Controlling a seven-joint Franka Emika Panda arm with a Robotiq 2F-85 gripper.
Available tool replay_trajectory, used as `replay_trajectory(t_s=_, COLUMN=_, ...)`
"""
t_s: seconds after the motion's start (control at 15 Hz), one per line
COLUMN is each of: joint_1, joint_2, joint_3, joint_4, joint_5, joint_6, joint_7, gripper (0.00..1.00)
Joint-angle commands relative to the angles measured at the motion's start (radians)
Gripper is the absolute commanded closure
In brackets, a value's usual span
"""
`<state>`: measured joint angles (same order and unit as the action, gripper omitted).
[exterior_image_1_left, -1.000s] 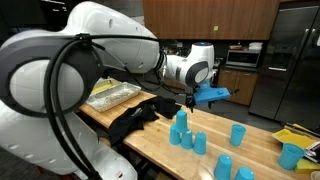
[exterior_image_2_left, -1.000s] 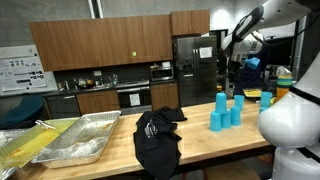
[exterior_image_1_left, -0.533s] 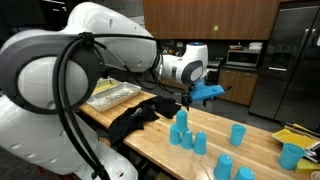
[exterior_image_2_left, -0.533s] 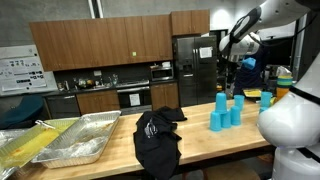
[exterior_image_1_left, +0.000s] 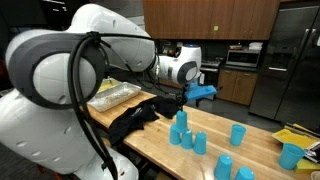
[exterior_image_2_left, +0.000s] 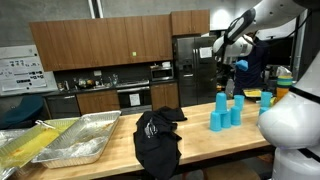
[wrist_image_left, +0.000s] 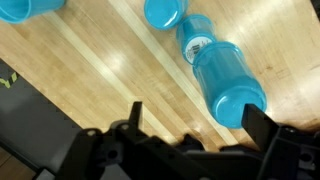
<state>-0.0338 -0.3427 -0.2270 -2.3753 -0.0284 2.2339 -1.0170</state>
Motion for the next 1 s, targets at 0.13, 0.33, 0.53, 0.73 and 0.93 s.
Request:
replay_trajectory(t_s=0.13, joint_1=0.016, joint_2=0.013, joint_3=0.007, joint_4=0.009, joint_5=0.039, joint_6=-0.057, joint_7=-0.05, gripper=0.0)
replay_trajectory(t_s=0.33, joint_1=0.016, joint_2=0.015, joint_3=0.016, joint_4=0.013, joint_5=0.048, joint_6=-0.09, joint_7=-0.055, gripper=0.0)
replay_trajectory(t_s=0.53, joint_1=0.013, joint_2=0.016, joint_3=0.026, joint_4=0.023, joint_5=0.041, joint_6=-0.125, joint_7=-0.047, gripper=0.0)
replay_trajectory(t_s=0.73, joint_1=0.014, joint_2=0.012, joint_3=0.034, joint_4=0.022, joint_5=0.036, joint_6=-0.139, joint_7=-0.048, gripper=0.0)
replay_trajectory(t_s=0.93, joint_1=0.02, joint_2=0.014, joint_3=0.041, joint_4=0.014, joint_5=0.041, joint_6=-0.153, joint_7=-0.059, gripper=0.0)
